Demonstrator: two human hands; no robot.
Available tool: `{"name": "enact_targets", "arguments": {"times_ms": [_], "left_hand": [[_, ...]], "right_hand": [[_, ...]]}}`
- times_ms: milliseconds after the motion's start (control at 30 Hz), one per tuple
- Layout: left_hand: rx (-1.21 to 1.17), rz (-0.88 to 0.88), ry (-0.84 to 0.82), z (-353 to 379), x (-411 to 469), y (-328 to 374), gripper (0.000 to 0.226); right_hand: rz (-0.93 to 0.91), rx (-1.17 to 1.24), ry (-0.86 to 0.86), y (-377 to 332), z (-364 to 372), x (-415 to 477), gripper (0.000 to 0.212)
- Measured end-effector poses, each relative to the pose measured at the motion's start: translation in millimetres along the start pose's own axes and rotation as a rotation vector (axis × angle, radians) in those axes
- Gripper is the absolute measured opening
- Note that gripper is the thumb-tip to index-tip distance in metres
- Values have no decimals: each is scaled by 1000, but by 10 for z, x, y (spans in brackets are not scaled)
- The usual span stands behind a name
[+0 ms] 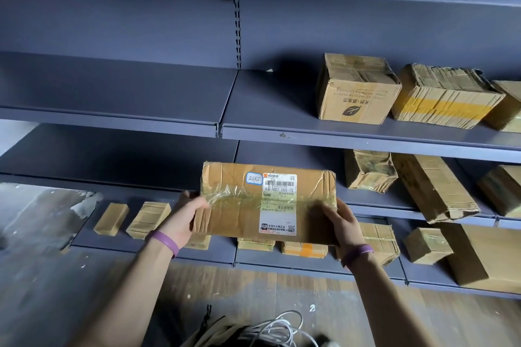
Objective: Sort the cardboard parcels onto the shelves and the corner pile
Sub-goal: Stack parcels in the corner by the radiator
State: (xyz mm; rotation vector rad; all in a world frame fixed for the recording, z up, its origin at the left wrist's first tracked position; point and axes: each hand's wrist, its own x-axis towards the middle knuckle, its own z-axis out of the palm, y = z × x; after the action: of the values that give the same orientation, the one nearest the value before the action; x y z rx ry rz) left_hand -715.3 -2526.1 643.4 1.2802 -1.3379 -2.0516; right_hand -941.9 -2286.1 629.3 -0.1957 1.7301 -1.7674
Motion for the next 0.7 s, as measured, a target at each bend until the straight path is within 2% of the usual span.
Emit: {"name": "enact_targets", "arguments": {"times_ms": [33, 100, 167, 267, 367, 433, 533, 633, 700], "left_hand": [[-2, -4, 11, 5, 43, -21, 43], [21, -59, -2, 43, 81, -28, 93], [33, -52, -12, 93, 86, -21, 115], [56, -33, 11, 207, 102, -35, 119], [63, -36, -10, 403, 95, -36, 106], [120, -42, -30, 585, 103, -15, 112], [185, -33, -105, 929, 184, -13, 125], [257, -63, -190, 1339, 221, -38, 113], [296, -87, -249, 1602, 330, -111, 117]], "right_hand": [[-5, 1, -4, -17, -3, -19, 60], [-22, -1, 1, -41, -17, -65, 56], [-23, 5, 21, -52, -48, -102, 52], [-36, 24, 72, -66, -125, -159, 48], [-32, 52, 141, -78, -245, -202, 36], [-42, 46, 216, -80, -367, -232, 28], [-59, 67, 334, -62, -660, -281, 26], [-70, 88, 449, -118, -984, -405, 21], [-87, 98, 503, -191, -1201, -496, 16]]}}
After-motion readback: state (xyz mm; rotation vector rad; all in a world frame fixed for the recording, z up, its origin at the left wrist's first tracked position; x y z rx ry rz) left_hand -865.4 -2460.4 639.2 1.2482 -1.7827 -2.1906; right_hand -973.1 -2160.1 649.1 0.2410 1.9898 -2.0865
